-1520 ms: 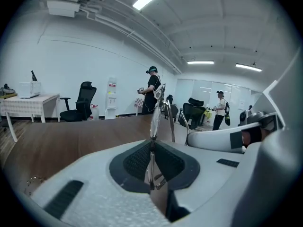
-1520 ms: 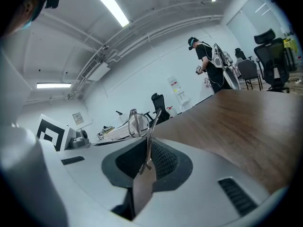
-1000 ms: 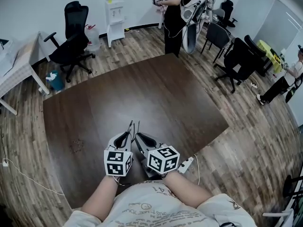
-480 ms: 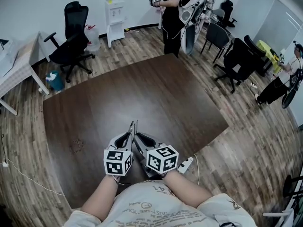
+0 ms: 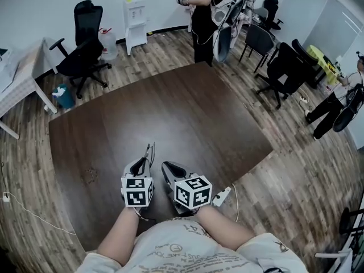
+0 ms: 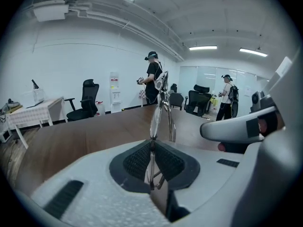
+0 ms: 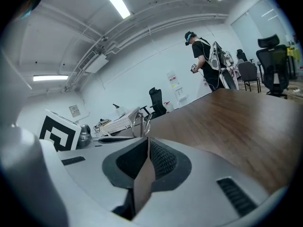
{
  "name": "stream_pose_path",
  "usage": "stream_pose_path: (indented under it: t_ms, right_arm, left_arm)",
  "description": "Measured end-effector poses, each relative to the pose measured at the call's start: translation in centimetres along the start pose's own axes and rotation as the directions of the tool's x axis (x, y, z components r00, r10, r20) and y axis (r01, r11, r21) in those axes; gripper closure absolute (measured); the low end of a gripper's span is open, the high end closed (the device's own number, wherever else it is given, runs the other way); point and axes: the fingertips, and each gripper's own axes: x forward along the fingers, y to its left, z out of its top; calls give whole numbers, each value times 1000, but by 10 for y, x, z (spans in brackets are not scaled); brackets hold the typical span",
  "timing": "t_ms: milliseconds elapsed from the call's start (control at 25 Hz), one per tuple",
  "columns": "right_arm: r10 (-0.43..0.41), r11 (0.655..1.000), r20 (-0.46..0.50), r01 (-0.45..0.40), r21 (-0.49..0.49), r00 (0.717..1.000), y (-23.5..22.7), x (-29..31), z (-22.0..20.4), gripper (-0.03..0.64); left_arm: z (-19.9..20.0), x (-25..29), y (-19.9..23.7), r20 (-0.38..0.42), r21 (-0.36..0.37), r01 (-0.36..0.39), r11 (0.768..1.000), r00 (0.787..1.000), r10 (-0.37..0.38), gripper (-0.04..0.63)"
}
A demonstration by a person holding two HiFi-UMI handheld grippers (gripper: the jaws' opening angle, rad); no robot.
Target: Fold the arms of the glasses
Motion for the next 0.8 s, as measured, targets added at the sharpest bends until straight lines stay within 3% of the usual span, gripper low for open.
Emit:
stream_pose_path:
  t_ms: [280, 520, 640, 800]
  right_arm:
    - [-39, 999, -11, 39, -11, 999, -18, -8, -3, 600]
    - [-65, 998, -25, 66, 17, 998, -35, -9, 1, 600]
    - [-73, 997, -40, 74, 25, 997, -44, -10, 0, 600]
    - [-76, 996, -56, 78, 34, 996, -56, -6, -3, 600]
  left_arm:
    - [-20, 25, 12, -88, 91, -73, 993, 993, 81, 555]
    - [-27, 53, 29, -127, 230, -126, 965, 979, 158, 555]
    - [-33, 71, 38, -150, 309, -151, 939, 967, 204, 555]
    - [-39, 95, 48, -165, 442, -167, 882, 951, 263, 555]
